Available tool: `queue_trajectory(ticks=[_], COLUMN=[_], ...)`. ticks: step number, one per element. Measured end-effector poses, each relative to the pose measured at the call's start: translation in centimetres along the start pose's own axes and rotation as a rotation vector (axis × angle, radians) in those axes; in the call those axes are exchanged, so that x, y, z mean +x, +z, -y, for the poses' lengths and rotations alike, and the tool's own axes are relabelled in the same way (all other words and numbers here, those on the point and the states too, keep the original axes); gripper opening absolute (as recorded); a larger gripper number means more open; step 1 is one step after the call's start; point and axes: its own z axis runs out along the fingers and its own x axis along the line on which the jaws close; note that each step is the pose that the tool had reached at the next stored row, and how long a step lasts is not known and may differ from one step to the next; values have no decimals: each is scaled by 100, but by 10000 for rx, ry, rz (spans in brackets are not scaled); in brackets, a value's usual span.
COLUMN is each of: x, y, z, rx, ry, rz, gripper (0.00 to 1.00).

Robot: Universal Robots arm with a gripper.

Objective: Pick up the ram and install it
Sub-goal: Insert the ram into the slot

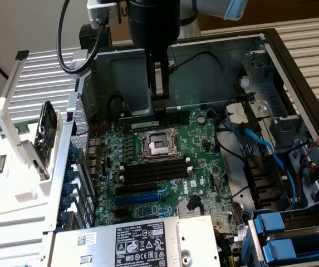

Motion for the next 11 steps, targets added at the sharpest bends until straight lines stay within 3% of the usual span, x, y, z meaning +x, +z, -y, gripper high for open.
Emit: queue_trajectory(ticks=[4, 11], x=[22, 39], y=[72, 144], z=[4, 9], rx=[-1, -1], ry=[-1, 1], rz=[51, 91], gripper=[12, 12])
